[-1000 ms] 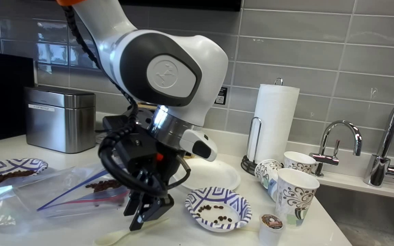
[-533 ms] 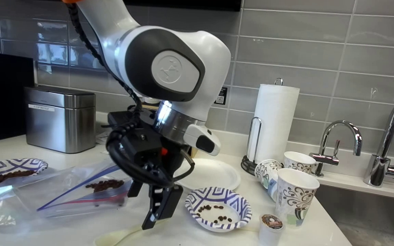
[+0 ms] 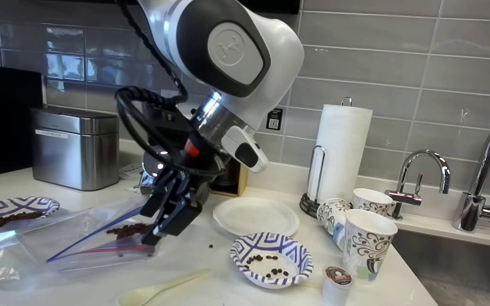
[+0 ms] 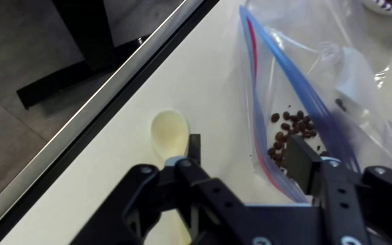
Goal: Remove the white spoon from the bowl and place it on the countertop, get some of the contents from the clear plastic and place them on the white spoon.
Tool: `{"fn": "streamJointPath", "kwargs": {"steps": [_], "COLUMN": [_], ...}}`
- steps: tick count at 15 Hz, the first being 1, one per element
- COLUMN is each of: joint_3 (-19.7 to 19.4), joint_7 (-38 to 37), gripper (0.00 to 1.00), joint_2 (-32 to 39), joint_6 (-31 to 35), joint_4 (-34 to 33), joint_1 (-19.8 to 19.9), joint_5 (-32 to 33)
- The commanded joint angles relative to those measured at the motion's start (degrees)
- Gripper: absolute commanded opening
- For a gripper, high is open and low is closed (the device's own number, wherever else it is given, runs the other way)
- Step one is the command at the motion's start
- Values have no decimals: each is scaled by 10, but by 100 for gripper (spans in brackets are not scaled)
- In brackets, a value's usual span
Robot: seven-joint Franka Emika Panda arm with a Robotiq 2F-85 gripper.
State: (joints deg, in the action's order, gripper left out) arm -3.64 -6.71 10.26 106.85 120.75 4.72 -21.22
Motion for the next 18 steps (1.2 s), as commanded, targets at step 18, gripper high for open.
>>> {"fn": "streamJointPath", "kwargs": {"steps": [18], "joint_3": [16], "joint_7": [-229], "gripper": [0], "joint_2": [68], "joint_6": [54], "joint_4": [-29], "joint_1": [-37], "joint_5": [-98]}}
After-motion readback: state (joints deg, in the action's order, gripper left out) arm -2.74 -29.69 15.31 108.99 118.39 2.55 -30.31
